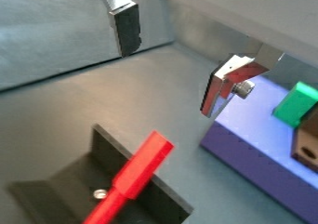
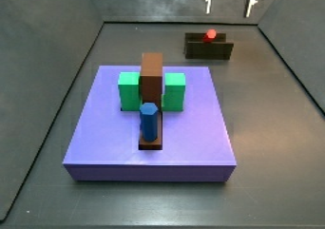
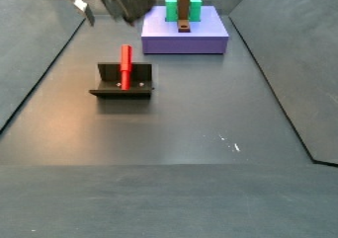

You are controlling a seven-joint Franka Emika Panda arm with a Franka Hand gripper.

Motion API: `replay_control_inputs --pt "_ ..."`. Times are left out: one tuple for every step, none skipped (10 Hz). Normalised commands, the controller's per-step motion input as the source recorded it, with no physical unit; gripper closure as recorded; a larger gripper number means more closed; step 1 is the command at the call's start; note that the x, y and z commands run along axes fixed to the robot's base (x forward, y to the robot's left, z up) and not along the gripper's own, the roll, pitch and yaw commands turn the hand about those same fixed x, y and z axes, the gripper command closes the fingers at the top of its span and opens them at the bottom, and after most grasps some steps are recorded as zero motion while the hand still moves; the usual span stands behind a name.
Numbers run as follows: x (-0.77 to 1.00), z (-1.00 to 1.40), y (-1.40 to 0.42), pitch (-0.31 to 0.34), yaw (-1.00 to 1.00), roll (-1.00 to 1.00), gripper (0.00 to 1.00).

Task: Pick up the red object. Move up. Place the red object on the fixture. Regrasp the red object. Move to above the board. Insert the red object.
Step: Regrasp the red object.

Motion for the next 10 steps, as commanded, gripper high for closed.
replay_control_inputs --pt "0.12 0.21 0.01 -0.277 0.0 1.0 0.0" --pt "0.13 0.09 0.06 -0.234 0.0 1.0 0.0" --pt "0.15 0.01 0.09 -0.194 0.0 1.0 0.0" --pt "0.15 0.01 0.1 -0.174 0.0 1.0 0.0" --pt "0.14 0.0 0.11 -0.134 0.0 1.0 0.0" --pt "0.11 0.0 0.12 -0.103 0.0 1.0 0.0" --pt "0.09 0.0 0.12 -0.089 0.0 1.0 0.0" --pt "0.09 0.0 0.12 -0.091 0.0 1.0 0.0" --pt "0.09 0.0 0.13 -0.094 0.0 1.0 0.0" --pt "0.1 -0.11 0.18 -0.051 0.03 1.0 0.0"
